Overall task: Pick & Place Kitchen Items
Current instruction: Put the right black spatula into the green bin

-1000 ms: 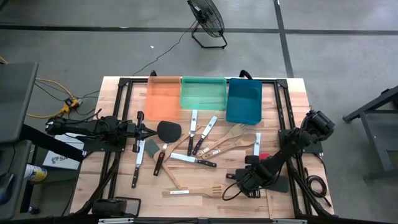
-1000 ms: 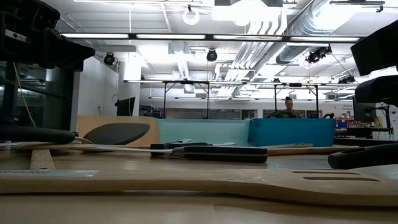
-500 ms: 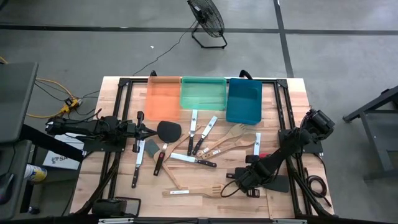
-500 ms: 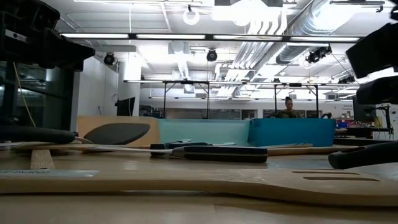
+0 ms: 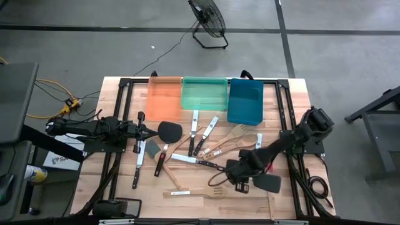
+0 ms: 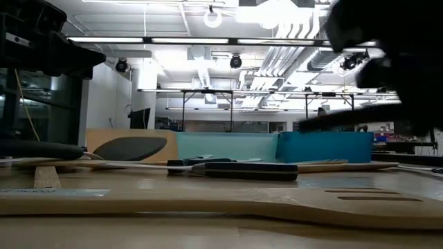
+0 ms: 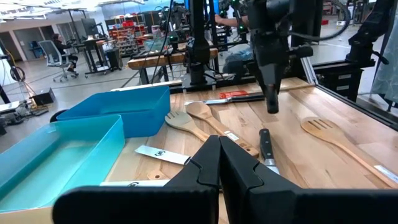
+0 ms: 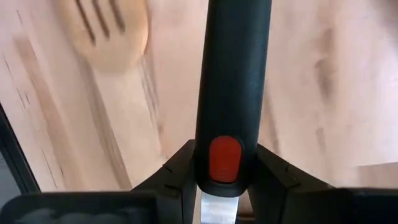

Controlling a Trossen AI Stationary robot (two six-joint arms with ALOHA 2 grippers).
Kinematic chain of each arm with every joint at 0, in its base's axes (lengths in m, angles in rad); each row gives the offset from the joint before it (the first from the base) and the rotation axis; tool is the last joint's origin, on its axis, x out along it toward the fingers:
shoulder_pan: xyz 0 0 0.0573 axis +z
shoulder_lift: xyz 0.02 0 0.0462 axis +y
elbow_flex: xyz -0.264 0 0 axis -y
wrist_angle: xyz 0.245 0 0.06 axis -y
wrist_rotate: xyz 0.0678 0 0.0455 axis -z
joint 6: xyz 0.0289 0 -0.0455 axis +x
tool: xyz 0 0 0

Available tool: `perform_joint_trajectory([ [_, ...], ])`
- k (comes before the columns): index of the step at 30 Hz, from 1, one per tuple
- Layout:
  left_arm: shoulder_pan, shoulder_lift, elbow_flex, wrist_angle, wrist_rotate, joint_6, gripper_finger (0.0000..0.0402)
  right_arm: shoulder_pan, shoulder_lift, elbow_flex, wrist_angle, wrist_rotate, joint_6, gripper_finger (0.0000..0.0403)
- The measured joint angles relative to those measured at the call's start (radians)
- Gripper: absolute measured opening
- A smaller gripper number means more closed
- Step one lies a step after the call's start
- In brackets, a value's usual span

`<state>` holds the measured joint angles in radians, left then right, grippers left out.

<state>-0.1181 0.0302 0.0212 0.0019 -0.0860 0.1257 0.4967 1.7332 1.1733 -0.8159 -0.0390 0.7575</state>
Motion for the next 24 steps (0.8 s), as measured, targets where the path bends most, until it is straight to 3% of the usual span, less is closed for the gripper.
perform_joint_trajectory([
  [6, 0.000, 0.000, 0.000, 0.000, 0.000, 0.000, 0.0000, -0.101, 0.000, 0.075, -0.105, 0.031, -0.043, 0.0098],
  [13, 0.000, 0.000, 0.000, 0.000, 0.000, 0.000, 0.0000, -0.223, 0.000, 0.107, -0.120, 0.105, -0.237, 0.0099],
  [24, 0.000, 0.000, 0.000, 0.000, 0.000, 0.000, 0.0000, -0.435, 0.000, 0.166, -0.068, 0.331, -0.485, 0.0100],
])
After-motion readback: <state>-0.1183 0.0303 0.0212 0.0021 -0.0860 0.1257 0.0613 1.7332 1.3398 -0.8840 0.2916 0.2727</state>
